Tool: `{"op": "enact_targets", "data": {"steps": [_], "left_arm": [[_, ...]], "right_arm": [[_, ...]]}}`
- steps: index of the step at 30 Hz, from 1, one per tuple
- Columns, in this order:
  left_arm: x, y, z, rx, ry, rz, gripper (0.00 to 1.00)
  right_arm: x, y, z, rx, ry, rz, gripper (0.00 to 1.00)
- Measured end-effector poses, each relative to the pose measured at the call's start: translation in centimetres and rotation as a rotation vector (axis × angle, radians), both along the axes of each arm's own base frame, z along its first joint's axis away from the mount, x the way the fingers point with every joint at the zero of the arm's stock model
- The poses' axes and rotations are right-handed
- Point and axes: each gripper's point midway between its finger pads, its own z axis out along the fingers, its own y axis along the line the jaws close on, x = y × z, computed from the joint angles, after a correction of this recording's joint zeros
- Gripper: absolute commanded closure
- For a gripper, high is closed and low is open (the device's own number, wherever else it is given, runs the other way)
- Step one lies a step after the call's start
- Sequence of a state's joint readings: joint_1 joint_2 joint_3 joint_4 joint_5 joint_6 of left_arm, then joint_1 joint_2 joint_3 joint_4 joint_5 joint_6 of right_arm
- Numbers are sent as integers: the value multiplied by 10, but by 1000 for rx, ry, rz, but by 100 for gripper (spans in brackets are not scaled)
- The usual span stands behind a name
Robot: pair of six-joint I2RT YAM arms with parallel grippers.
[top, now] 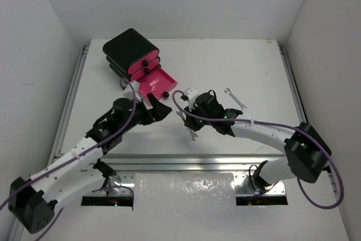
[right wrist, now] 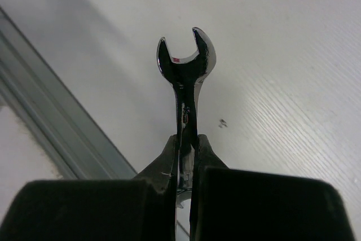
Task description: Sort the tools into containers
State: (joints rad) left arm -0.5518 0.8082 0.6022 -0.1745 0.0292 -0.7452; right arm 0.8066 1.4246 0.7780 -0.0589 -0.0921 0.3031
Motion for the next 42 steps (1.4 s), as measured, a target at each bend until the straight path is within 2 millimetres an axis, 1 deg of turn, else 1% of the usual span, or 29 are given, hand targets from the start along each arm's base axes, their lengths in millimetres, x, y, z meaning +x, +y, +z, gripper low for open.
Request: {"op": "enact_targets", "data": {"steps": [1, 3, 5, 7, 8, 9, 10, 13, 14, 16, 18, 20, 21, 22, 23, 24, 25, 26, 27, 29, 32, 35, 36, 38, 40, 42], "left_arm": [[-2, -14, -5, -16, 21, -25, 1], [-2, -34, -10, -47, 49, -53, 4], [4, -45, -15, -72, 67, -48, 7], [10, -51, -18, -93, 78, -26, 14], [14, -51, -19, -98, 78, -13, 21], [17, -52, -19, -106, 79, -2, 25], [20, -52, -19, -111, 77, 10, 31], [24, -53, -19, -119, 71, 28, 43], [25, -53, -19, -121, 69, 33, 51], [27, -53, -19, -126, 67, 37, 61], [28, -54, -20, -130, 71, 41, 76], [29, -55, -21, -132, 73, 41, 95], [30, -56, -22, -125, 71, 39, 100], [31, -53, -27, -99, 71, 45, 100], [32, -51, -32, -89, 83, 55, 100], [34, -52, -33, -87, 84, 59, 100], [34, -52, -35, -85, 87, 59, 100], [34, -52, -37, -77, 90, 59, 100], [35, -52, -39, -66, 97, 65, 100], [41, -46, -44, -4, 112, 98, 100], [66, -36, -31, 91, 91, 157, 100], [115, -16, 1, 196, 36, 249, 100], [132, -7, 13, 228, 12, 285, 100], [162, 12, 29, 311, -14, 355, 100], [185, 32, 37, 418, -24, 411, 100], [206, 42, 44, 518, -32, 441, 100]], "right_arm": [[-1, 3, 6, 26, -7, 3, 100], [-3, 13, 21, 82, -25, 16, 100], [-5, 21, 32, 127, -42, 29, 100], [-8, 28, 40, 161, -47, 40, 100], [-9, 29, 42, 172, -47, 43, 100], [-10, 31, 44, 180, -46, 47, 100], [-11, 33, 45, 189, -43, 53, 100], [-14, 35, 48, 205, -36, 59, 100], [-14, 36, 49, 210, -35, 60, 100], [-15, 37, 51, 220, -32, 62, 100], [-16, 39, 53, 230, -28, 66, 100], [-16, 39, 53, 234, -24, 65, 100], [-17, 39, 53, 236, -21, 63, 100], [-16, 39, 53, 236, -22, 60, 100], [-16, 38, 54, 237, -22, 57, 88], [-16, 38, 54, 238, -19, 51, 73], [-16, 38, 53, 236, -13, 47, 55], [-16, 38, 54, 239, -10, 38, 26], [-14, 38, 55, 245, -13, 25, 2], [-9, 32, 60, 238, -38, -24, 1], [-1, 15, 70, 217, -83, -113, 1], [4, -7, 81, 185, -132, -195, 1], [5, -14, 84, 174, -146, -216, 1], [4, -26, 89, 153, -170, -243, 1], [2, -36, 93, 141, -188, -258, 1], [-2, -45, 94, 134, -201, -266, 1]]}}
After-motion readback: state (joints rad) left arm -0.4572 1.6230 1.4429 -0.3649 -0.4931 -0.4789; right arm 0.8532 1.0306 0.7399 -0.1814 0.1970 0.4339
